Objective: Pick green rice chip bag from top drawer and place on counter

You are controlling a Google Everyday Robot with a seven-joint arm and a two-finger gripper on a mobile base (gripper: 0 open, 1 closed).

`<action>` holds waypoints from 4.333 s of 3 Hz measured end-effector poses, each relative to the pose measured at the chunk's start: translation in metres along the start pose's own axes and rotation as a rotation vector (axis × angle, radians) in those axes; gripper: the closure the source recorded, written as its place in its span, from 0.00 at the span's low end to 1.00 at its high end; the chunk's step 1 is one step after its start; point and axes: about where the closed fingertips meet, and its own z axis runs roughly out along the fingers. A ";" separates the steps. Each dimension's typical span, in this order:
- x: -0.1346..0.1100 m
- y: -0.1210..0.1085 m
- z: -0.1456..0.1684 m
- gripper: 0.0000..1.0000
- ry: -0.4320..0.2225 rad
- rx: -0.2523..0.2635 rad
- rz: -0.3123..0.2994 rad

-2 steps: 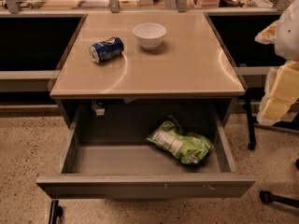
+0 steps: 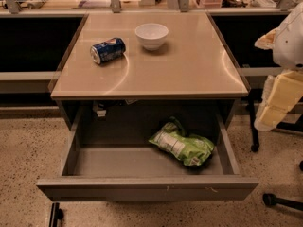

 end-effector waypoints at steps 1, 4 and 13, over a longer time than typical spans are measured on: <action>0.000 0.010 0.048 0.00 -0.071 -0.012 0.021; 0.002 0.029 0.109 0.00 -0.102 -0.014 0.098; -0.023 0.020 0.324 0.00 -0.298 -0.081 0.485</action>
Offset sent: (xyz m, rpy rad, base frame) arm 0.0295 0.0282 -0.1627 0.1468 0.1045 -0.0206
